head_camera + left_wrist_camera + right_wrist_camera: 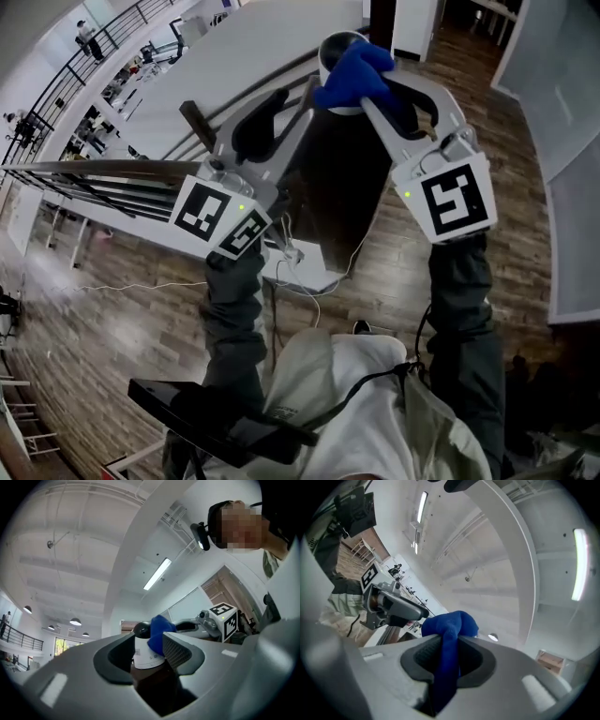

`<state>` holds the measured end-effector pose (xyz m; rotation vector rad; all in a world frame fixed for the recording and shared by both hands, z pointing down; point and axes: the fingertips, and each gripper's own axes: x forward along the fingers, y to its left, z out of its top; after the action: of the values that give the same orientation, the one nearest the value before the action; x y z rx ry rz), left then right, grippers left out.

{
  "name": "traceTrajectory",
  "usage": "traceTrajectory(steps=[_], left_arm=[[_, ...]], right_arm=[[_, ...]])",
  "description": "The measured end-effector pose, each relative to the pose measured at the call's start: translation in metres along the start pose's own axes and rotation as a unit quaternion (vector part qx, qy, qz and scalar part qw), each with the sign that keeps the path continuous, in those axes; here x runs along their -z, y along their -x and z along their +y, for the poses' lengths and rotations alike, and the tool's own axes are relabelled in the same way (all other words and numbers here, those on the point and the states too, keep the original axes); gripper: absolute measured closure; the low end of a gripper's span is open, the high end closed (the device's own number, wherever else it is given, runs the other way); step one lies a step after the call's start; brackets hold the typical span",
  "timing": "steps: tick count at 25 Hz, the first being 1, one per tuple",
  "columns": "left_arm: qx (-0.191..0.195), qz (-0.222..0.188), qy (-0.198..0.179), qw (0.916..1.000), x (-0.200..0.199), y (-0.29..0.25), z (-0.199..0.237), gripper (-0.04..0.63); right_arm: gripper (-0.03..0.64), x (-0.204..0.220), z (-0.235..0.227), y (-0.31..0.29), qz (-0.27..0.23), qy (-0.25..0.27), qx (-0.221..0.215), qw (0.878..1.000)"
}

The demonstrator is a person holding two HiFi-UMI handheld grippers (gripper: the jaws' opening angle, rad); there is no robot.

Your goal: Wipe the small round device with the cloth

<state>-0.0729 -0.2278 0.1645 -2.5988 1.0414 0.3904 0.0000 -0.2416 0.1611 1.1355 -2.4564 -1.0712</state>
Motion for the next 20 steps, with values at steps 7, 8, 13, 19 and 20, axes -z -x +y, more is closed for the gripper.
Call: traceTrajectory(steps=[7,8,13,19,20], left_arm=[[0.057,0.014,-0.034,0.9977,0.012,-0.011,-0.028,0.358],[0.058,0.011,-0.043,0.9973,0.01,-0.015,-0.027,0.377],[0.018,0.003,-0.071,0.9973,-0.015,-0.033,-0.005,0.565],[0.004,0.054,-0.053,0.9971,0.009,-0.048,0.009,0.565],[0.009,0.058,-0.046,0.9972,0.013,-0.046,0.008,0.565]], right_arm=[[0.541,-0.012,0.026,0.013,-0.031,-0.003,-0.034,0.999],[0.541,-0.015,0.024,0.014,-0.031,0.003,-0.032,0.999],[0.541,-0.031,0.001,-0.004,0.011,0.092,0.018,0.996],[0.541,-0.013,0.002,-0.021,0.06,0.092,0.029,0.994],[0.541,-0.01,0.006,-0.02,0.063,0.085,0.028,0.994]])
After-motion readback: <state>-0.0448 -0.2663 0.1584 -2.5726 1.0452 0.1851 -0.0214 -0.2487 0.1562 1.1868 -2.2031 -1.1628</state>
